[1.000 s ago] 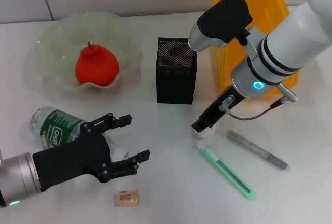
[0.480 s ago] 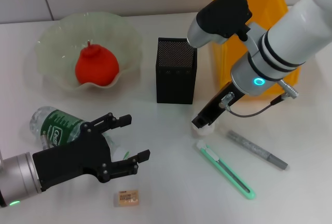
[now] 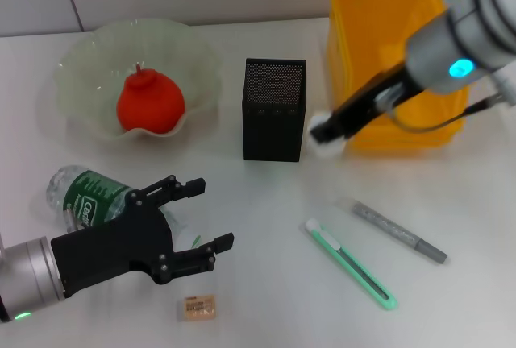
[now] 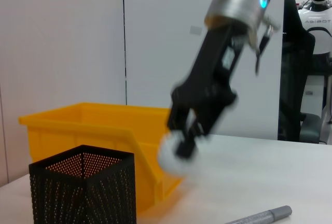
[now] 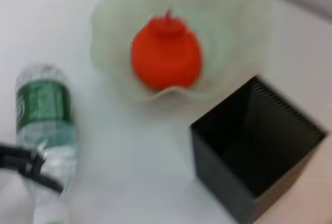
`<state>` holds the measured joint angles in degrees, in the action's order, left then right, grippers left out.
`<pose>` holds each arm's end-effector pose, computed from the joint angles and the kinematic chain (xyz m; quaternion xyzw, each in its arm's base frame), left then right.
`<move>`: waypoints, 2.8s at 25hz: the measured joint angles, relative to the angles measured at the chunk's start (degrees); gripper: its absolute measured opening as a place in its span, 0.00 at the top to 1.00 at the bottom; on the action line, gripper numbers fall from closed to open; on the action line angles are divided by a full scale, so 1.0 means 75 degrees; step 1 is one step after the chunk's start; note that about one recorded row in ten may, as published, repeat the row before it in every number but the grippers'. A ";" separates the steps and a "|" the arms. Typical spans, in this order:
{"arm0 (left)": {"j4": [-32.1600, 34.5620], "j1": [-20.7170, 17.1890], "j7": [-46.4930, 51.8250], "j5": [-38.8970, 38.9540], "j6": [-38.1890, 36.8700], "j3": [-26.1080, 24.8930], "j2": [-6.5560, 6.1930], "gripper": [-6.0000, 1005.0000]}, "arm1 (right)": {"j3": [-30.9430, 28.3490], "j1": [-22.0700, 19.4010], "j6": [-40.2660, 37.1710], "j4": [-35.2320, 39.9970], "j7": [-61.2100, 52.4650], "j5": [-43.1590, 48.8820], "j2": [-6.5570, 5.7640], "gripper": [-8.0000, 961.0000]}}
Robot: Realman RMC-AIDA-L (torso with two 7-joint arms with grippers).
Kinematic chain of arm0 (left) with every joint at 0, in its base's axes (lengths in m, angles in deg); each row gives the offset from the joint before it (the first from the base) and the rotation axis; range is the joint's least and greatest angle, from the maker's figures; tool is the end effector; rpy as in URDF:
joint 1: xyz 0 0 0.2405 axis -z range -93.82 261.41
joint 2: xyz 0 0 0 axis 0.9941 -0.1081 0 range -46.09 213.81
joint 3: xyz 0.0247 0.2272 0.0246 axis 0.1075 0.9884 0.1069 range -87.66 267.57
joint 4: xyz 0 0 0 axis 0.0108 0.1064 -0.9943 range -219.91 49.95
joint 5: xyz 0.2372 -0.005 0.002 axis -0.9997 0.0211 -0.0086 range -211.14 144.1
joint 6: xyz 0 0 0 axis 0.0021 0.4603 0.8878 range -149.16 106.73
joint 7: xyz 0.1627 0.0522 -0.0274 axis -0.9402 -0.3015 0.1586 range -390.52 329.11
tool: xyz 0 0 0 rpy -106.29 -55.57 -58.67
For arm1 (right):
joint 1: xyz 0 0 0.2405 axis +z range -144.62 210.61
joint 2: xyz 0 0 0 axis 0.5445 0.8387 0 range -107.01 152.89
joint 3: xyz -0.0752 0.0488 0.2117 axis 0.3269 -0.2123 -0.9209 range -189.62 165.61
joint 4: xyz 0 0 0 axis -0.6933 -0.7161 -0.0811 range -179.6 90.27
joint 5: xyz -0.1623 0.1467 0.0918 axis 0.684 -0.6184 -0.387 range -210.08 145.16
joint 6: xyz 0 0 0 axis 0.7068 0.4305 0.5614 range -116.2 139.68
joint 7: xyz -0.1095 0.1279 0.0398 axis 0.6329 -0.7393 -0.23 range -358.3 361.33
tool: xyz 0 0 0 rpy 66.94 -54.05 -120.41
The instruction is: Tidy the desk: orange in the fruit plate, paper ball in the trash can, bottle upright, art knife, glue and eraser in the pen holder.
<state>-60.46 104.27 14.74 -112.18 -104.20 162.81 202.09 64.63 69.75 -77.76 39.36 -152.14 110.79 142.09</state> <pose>-0.2554 0.2891 -0.0788 -0.9389 -0.0754 -0.2970 0.1570 0.1114 0.3839 0.0064 -0.9177 0.3373 -0.0849 0.1918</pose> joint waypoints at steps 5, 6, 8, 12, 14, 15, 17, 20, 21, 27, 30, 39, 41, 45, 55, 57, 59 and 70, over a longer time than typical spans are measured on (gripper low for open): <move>0.0000 0.0000 0.0000 0.0000 0.0011 0.0001 0.0009 0.16 | -0.1173 -0.0284 -0.0233 0.1010 0.0183 0.0093 -0.0014 0.69; 0.0000 0.0000 0.0000 0.0000 0.0010 0.0001 0.0010 0.16 | -0.1345 -0.0303 -0.0232 0.1086 0.0215 0.0147 -0.0018 0.69; 0.0000 0.0000 0.0000 0.0000 0.0009 0.0001 0.0010 0.16 | -0.1799 -0.0338 -0.0169 0.1256 0.0299 0.0337 -0.0047 0.69; 0.0000 0.0000 -0.0006 0.0000 0.0000 0.0001 0.0010 0.16 | -0.2317 -0.0374 0.0169 0.1233 0.0645 0.0459 -0.0078 0.69; 0.0001 0.0004 -0.0010 0.0000 -0.0002 0.0000 0.0010 0.16 | -0.2408 -0.0416 0.0466 0.1082 0.0776 0.0516 -0.0065 0.69; 0.0001 0.0007 -0.0011 0.0000 -0.0002 0.0000 0.0010 0.16 | -0.2415 -0.0431 0.0769 0.0846 0.0800 0.0659 -0.0053 0.69; 0.0000 0.0009 -0.0012 0.0000 -0.0004 0.0000 0.0010 0.16 | -0.2400 -0.0422 0.0934 0.0685 0.0802 0.0782 -0.0046 0.69; 0.0000 0.0015 -0.0013 0.0000 -0.0011 -0.0001 0.0010 0.16 | -0.2372 -0.0356 0.1294 0.0246 0.0804 0.1026 -0.0036 0.69; 0.0000 0.0015 -0.0013 0.0000 -0.0011 -0.0001 0.0010 0.16 | -0.2369 -0.0332 0.1414 0.0088 0.0805 0.1060 -0.0035 0.69; 0.0056 0.0019 -0.0013 0.0000 -0.0033 -0.0009 0.0009 0.16 | -0.2369 -0.0307 0.1978 -0.0601 0.0949 0.1028 -0.0028 0.64; 0.0064 0.0006 -0.0013 0.0000 -0.0044 -0.0010 0.0009 0.16 | -0.2365 -0.0399 0.2161 -0.0670 0.0994 0.0965 -0.0002 0.61; 0.0071 0.0014 -0.0013 0.0000 -0.0090 -0.0011 0.0009 0.16 | -0.2382 -0.0462 0.2192 -0.0666 0.1007 0.0939 0.0004 0.38; 0.0077 0.0009 -0.0013 0.0000 -0.0127 -0.0023 0.0009 0.16 | -0.2391 -0.0467 0.2196 -0.0645 0.1034 0.0877 0.0004 0.31; 0.0085 -0.0003 -0.0013 0.0000 -0.0231 -0.0077 -0.0002 0.16 | -0.2558 -0.0789 0.2205 -0.0195 0.1710 -0.0467 0.0001 0.23; 0.0259 -0.0125 0.0097 0.0023 -0.0517 -0.0275 -0.0056 0.16 | -0.2815 -0.2934 0.1576 -0.0219 0.5957 -0.6096 0.0036 0.18; 0.0267 -0.0126 0.0129 0.0015 -0.0521 -0.0285 -0.0077 0.16 | -0.2827 -0.3290 0.1214 -0.0705 0.6966 -0.6982 0.0047 0.17; 0.0290 -0.0129 0.0157 0.0022 -0.0626 -0.0317 -0.0128 0.16 | -0.2835 -0.3421 0.0980 -0.1018 0.7495 -0.7421 0.0047 0.17; 0.1234 -0.0182 0.1186 -0.0219 -0.0624 -0.0463 -0.0445 0.16 | -0.4048 -0.3352 -0.1426 -0.4700 1.0857 -0.7848 -0.0053 0.14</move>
<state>-51.21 102.91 23.63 -113.82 -108.89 159.34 198.75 34.26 44.61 -88.45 4.11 -70.72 51.93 141.70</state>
